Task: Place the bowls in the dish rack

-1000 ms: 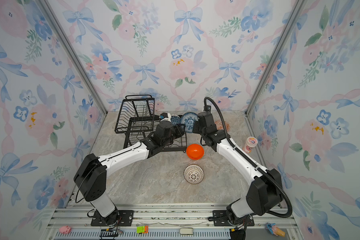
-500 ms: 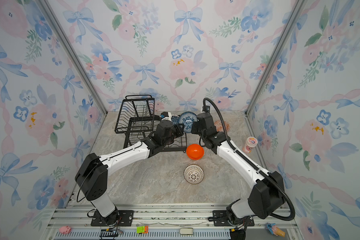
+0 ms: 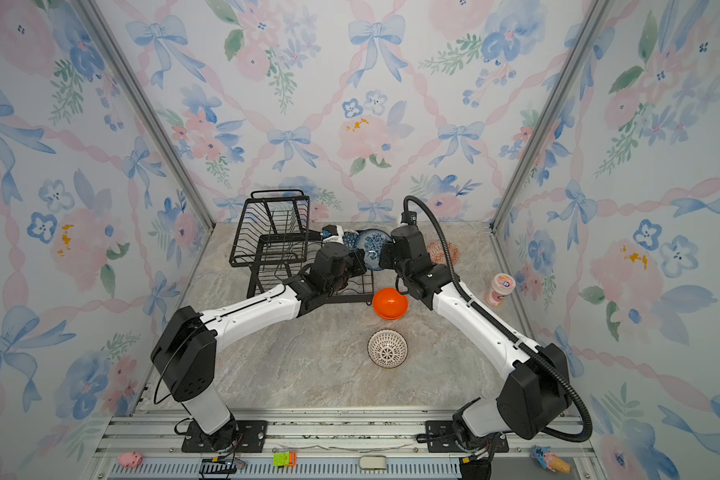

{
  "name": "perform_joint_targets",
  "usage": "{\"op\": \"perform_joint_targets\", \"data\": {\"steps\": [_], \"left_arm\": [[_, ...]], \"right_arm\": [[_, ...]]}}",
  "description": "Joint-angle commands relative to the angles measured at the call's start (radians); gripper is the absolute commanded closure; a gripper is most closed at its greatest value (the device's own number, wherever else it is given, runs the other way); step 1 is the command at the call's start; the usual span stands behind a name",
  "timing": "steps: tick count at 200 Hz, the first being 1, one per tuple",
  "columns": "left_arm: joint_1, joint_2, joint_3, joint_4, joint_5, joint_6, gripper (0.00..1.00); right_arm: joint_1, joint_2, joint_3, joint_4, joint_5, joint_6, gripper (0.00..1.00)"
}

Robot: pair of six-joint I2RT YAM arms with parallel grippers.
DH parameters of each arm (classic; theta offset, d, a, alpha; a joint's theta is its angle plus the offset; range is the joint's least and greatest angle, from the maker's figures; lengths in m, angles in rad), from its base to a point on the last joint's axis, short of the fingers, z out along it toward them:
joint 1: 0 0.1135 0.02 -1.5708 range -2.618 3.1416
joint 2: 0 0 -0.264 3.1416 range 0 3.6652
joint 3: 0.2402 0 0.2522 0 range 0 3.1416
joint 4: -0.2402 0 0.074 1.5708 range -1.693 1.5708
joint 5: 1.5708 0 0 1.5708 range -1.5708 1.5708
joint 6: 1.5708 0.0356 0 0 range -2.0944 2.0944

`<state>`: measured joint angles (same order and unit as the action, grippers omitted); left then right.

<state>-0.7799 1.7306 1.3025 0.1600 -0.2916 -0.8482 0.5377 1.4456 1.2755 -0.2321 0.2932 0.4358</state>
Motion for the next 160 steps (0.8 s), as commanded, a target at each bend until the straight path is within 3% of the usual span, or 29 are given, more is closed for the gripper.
{"op": "perform_joint_targets", "data": {"steps": [1,34,81,106,160], "left_arm": [[0.0,-0.057,-0.013,0.049,-0.036,0.029,1.0],[0.014,-0.062,-0.012,0.051,-0.049,0.034,1.0],[0.029,-0.079,-0.004,0.087,-0.075,0.071,1.0],[0.028,-0.094,-0.007,0.129,-0.102,0.1,1.0],[0.028,-0.111,0.018,0.179,-0.199,0.213,1.0]], "right_arm": [[-0.008,-0.041,0.034,-0.014,0.006,0.012,0.55],[-0.009,-0.072,0.026,-0.025,0.001,0.019,0.48],[-0.027,-0.132,0.01,-0.051,0.005,0.039,0.24],[-0.051,-0.146,0.027,-0.076,-0.015,0.059,0.0],[-0.141,-0.162,0.03,-0.007,-0.253,0.251,0.03]]}}
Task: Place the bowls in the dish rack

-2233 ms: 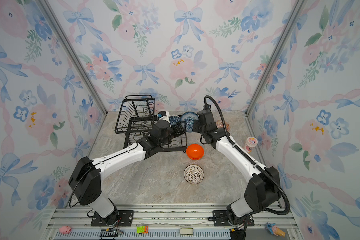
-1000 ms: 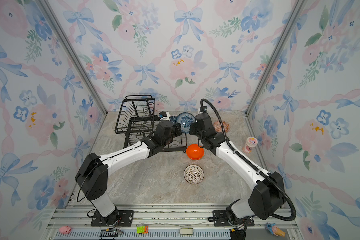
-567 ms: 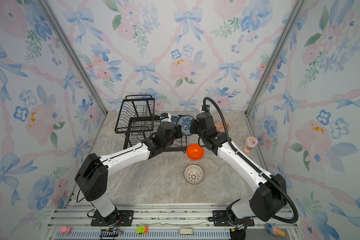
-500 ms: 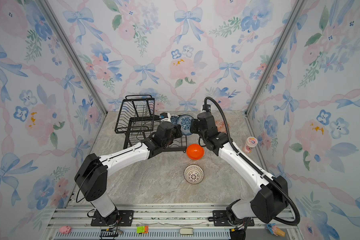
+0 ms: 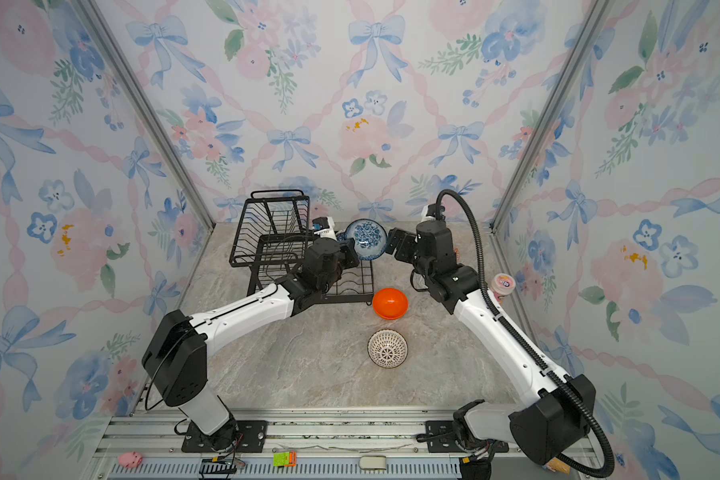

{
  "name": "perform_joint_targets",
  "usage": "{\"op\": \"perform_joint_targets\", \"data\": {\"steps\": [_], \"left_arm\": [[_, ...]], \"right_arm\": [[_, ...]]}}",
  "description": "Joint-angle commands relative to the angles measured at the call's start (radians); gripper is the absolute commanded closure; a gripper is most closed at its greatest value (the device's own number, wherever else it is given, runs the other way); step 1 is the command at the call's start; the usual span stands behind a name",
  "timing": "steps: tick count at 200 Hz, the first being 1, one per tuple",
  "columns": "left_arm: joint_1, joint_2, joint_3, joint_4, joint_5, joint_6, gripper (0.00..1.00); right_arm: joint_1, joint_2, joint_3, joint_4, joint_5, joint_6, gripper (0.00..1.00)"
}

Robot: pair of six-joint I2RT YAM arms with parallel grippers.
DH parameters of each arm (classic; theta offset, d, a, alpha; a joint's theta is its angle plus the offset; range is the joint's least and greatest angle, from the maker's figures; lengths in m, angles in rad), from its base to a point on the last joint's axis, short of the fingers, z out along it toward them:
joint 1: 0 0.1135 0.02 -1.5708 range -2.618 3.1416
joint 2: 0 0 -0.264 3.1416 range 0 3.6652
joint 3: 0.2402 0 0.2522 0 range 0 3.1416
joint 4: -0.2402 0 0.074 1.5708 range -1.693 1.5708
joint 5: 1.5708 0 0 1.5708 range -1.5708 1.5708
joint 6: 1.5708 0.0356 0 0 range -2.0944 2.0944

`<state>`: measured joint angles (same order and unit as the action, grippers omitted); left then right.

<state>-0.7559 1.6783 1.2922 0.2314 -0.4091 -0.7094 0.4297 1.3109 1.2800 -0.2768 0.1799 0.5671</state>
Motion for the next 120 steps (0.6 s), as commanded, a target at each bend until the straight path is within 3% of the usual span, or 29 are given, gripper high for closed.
{"op": "perform_joint_targets", "data": {"steps": [1,25,74,120], "left_arm": [[0.004,-0.06,0.028,0.109,-0.085,0.078,1.0],[0.004,-0.068,0.02,0.188,-0.129,0.156,1.0],[-0.001,-0.051,-0.01,0.384,-0.242,0.235,1.0],[-0.041,0.032,0.005,0.624,-0.377,0.47,1.0]], "right_arm": [[-0.034,-0.028,0.025,0.042,-0.147,0.125,0.03],[-0.06,-0.068,-0.009,0.149,-0.261,0.214,0.03],[-0.037,-0.102,0.025,0.159,-0.217,0.38,0.03],[0.033,-0.059,0.071,0.219,-0.196,0.572,0.0]]}}
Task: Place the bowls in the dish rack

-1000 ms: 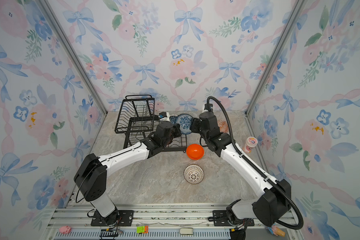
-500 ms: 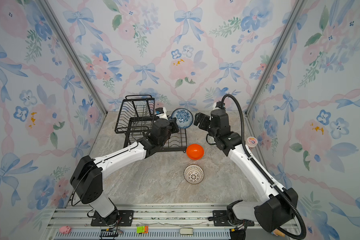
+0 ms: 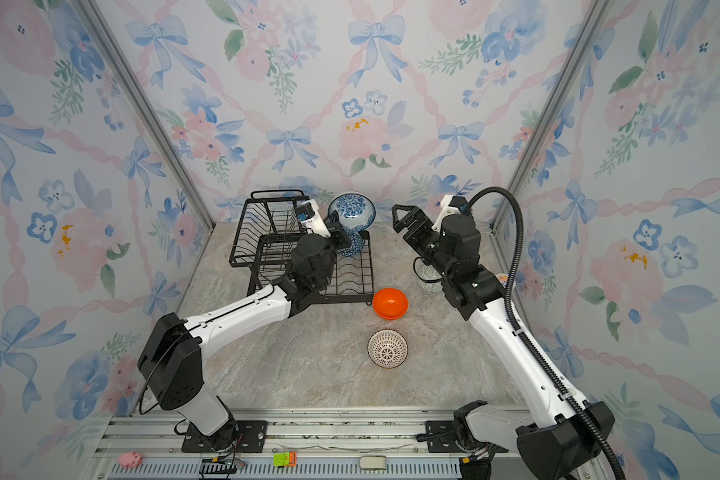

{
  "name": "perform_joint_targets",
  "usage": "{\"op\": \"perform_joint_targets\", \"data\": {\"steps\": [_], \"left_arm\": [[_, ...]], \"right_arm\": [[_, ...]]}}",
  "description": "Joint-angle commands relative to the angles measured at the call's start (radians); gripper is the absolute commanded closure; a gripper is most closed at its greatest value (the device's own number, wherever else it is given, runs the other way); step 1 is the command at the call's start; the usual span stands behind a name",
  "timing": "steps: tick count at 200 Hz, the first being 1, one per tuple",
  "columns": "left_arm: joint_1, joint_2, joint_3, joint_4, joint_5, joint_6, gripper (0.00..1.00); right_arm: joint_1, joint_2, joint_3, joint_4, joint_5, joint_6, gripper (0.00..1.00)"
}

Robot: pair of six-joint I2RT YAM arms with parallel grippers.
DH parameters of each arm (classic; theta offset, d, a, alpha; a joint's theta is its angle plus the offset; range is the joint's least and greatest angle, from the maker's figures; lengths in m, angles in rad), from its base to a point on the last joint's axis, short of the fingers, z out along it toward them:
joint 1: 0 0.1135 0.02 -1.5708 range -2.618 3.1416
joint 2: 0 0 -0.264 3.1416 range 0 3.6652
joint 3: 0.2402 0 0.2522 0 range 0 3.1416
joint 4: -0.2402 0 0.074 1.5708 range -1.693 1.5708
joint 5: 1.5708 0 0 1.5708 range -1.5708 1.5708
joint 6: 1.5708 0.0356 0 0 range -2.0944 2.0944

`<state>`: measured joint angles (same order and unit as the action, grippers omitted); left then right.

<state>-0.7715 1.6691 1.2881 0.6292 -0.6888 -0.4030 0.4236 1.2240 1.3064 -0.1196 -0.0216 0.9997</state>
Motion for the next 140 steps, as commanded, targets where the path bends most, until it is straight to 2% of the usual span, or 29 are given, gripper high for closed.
{"op": "perform_joint_targets", "data": {"steps": [1,45,63,118,140], "left_arm": [[-0.026,0.043,0.01,0.232,-0.099,0.167,1.0],[-0.048,0.122,0.003,0.448,-0.134,0.37,1.0],[-0.056,0.143,-0.011,0.525,-0.144,0.429,1.0],[-0.069,0.164,-0.039,0.625,-0.15,0.506,1.0],[-0.071,0.17,-0.048,0.652,-0.151,0.533,1.0]], "right_arm": [[0.04,0.029,0.045,0.064,0.007,0.143,0.0],[0.086,0.085,0.093,0.158,0.002,0.27,0.03],[0.093,0.118,0.107,0.185,-0.013,0.327,0.08],[0.096,0.215,0.109,0.318,-0.027,0.485,0.23],[0.102,0.25,0.126,0.346,-0.032,0.519,0.26]]}}
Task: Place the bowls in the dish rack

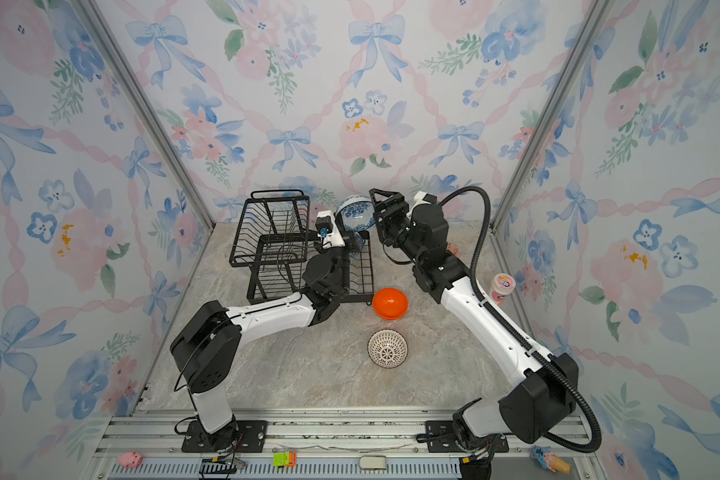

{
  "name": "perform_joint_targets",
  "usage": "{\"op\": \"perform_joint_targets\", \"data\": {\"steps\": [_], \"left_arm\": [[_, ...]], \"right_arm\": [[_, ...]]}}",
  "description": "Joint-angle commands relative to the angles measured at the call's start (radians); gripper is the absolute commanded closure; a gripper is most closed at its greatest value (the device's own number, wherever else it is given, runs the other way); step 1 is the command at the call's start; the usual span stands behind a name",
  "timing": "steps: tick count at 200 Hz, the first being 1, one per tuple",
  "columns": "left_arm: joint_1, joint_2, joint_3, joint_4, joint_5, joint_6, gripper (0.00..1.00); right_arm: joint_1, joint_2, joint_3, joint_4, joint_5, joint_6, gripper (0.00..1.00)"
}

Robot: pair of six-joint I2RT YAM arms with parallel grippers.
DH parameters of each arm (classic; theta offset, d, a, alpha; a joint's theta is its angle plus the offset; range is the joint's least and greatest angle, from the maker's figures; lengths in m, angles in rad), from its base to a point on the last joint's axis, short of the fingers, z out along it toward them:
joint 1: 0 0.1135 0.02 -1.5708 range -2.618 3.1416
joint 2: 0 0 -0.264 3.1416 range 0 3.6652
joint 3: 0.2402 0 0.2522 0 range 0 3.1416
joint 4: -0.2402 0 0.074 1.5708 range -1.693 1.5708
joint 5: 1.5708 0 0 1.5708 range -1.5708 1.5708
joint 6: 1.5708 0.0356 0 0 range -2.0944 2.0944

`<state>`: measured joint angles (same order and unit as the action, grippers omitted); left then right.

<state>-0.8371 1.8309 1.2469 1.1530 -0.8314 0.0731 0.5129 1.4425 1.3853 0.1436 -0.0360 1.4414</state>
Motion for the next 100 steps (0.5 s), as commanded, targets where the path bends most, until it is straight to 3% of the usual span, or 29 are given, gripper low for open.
{"op": "perform_joint_targets", "data": {"steps": [1,52,100], "left_arm": [[-0.006,0.009,-0.007,0.13,-0.009,0.057,1.0],[-0.014,0.02,-0.03,0.171,-0.014,0.081,1.0],[-0.038,0.03,-0.035,0.201,-0.016,0.127,1.0]], "right_arm": [[0.013,0.032,0.047,0.083,-0.017,0.079,0.26],[0.017,0.096,0.054,0.153,-0.012,0.163,0.4],[0.016,0.103,0.034,0.168,-0.001,0.168,0.68]]}}
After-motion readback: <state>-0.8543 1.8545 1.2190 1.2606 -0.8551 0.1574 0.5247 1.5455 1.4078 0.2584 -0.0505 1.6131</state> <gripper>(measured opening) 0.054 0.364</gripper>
